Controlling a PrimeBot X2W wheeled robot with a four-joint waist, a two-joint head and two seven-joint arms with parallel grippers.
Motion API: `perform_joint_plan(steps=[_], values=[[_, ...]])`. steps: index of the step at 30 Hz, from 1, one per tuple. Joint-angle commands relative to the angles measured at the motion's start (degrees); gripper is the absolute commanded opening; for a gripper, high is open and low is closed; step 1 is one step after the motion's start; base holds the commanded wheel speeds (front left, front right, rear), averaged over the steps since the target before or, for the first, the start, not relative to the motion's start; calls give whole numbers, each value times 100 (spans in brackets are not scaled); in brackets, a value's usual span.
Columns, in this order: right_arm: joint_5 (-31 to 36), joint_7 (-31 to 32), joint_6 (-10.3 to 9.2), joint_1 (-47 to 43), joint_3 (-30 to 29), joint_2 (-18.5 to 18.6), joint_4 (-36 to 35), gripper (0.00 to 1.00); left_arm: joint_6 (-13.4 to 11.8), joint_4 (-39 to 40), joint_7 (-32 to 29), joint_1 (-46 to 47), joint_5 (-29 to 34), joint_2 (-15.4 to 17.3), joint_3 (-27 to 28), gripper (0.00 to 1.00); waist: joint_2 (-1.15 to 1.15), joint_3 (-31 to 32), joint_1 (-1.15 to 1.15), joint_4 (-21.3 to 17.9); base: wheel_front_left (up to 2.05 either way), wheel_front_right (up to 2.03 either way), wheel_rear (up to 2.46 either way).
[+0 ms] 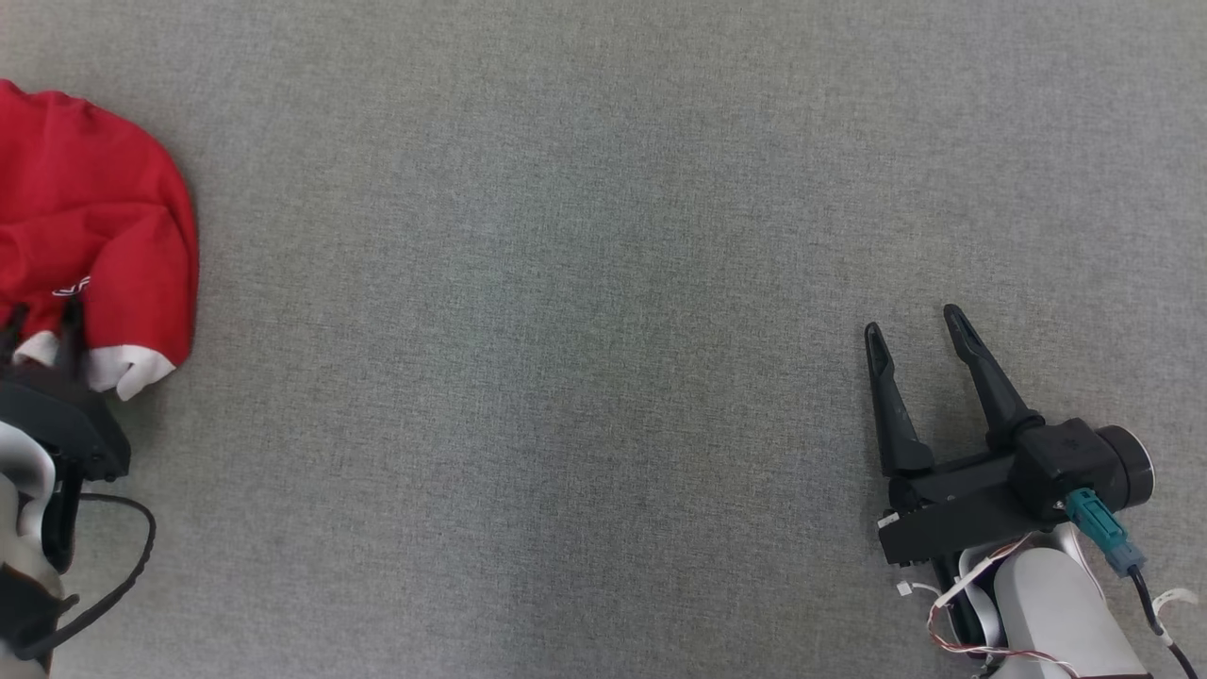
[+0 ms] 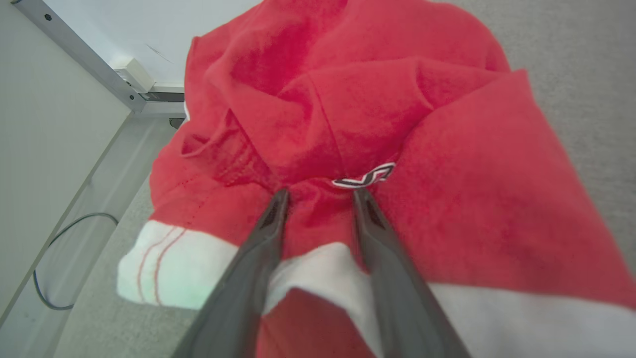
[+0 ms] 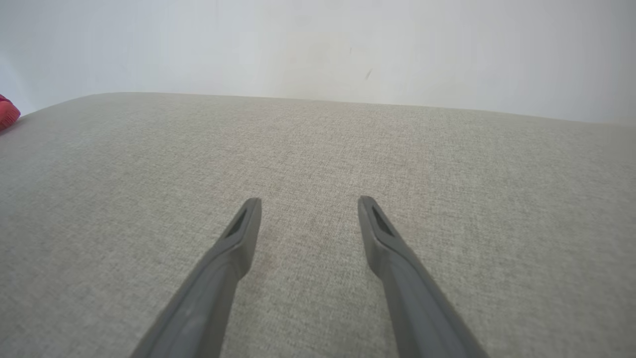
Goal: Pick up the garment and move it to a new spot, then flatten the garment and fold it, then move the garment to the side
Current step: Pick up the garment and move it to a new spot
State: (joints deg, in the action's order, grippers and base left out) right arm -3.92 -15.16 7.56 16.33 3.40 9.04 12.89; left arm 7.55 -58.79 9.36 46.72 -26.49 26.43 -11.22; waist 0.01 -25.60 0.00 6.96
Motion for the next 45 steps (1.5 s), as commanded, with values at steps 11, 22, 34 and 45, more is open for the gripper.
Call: perform_joint_plan(steps=[11, 22, 34, 45], values=[[-35, 5, -17, -75, 23, -146, 166, 100, -15, -275, 297, 244, -169, 18, -448, 0, -1, 296, 0, -32, 0, 0, 0], [-125, 5, -17, -109, 72, -383, 303, 100, -15, 176, 435, 394, -225, -47, -1175, 0, -1, 788, 0, -320, 0, 0, 0], [-224, 5, -17, -224, 26, -576, 398, 100, -15, 938, 573, 118, -224, -709, -1878, 0, -1, 1111, 0, -978, 0, 0, 0], [-506, 5, -17, -260, 116, -618, 489, 100, -15, 1295, 587, -326, -582, -1724, -2495, 0, -1, 1295, 0, -1809, 0, 0, 0]])
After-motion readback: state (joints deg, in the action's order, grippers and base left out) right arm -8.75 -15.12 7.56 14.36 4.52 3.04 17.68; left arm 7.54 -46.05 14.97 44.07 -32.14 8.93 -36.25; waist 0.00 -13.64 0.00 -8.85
